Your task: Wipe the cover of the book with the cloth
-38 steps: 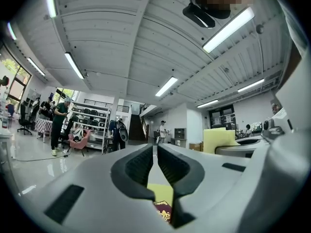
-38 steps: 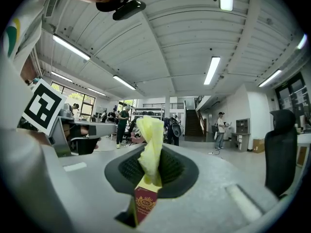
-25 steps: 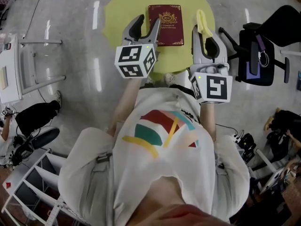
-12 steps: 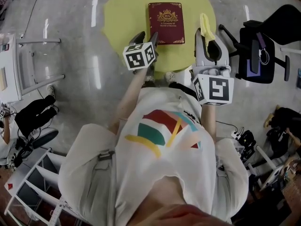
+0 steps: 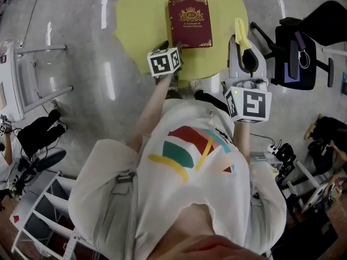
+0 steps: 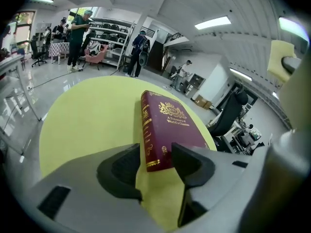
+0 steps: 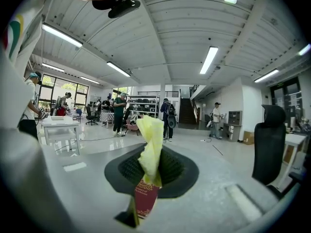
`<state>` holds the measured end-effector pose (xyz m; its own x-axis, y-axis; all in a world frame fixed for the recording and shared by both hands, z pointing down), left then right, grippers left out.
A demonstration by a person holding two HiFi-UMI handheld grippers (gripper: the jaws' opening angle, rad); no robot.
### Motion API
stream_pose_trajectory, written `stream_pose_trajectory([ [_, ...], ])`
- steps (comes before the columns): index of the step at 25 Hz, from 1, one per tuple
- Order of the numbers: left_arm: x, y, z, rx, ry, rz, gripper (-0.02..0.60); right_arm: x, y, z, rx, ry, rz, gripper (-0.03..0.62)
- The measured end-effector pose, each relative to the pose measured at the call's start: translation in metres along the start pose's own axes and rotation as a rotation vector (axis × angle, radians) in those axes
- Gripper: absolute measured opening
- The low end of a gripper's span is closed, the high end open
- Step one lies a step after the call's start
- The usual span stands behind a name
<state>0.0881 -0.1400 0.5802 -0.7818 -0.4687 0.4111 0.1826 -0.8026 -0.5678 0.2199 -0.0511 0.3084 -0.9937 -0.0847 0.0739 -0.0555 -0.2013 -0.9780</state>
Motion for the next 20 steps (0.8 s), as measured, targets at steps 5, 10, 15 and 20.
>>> stream_pose_trajectory([
  [5, 0.000, -0.003, 0.003, 0.008, -0.037, -0.031, 0.199, 0.000, -0.006, -0.002, 0.021, -0.008, -0.002, 0.032],
  [10, -0.002, -0.008, 0.010, 0.058, -0.080, -0.053, 0.182, 0.008, -0.012, -0.002, 0.042, 0.011, -0.004, 0.032],
  [15, -0.006, -0.009, 0.010, 0.074, -0.074, -0.011, 0.158, 0.013, -0.016, 0.001, 0.052, 0.029, -0.010, 0.032],
  [20, -0.006, -0.008, 0.011, 0.083, -0.071, 0.004, 0.156, 0.018, -0.020, 0.006, 0.065, 0.050, -0.015, 0.032],
])
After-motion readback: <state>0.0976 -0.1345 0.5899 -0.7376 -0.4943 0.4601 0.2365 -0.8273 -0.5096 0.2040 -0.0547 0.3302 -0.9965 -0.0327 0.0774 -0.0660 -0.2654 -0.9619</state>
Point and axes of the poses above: the fingertips, and each gripper's own axes: z forward along the fingers, x to its left, y out of its top, the point moved 1 cm from there along -z, backward along the fingers, and after that the axes turned 1 degree about -y, right-handed, at the moved point
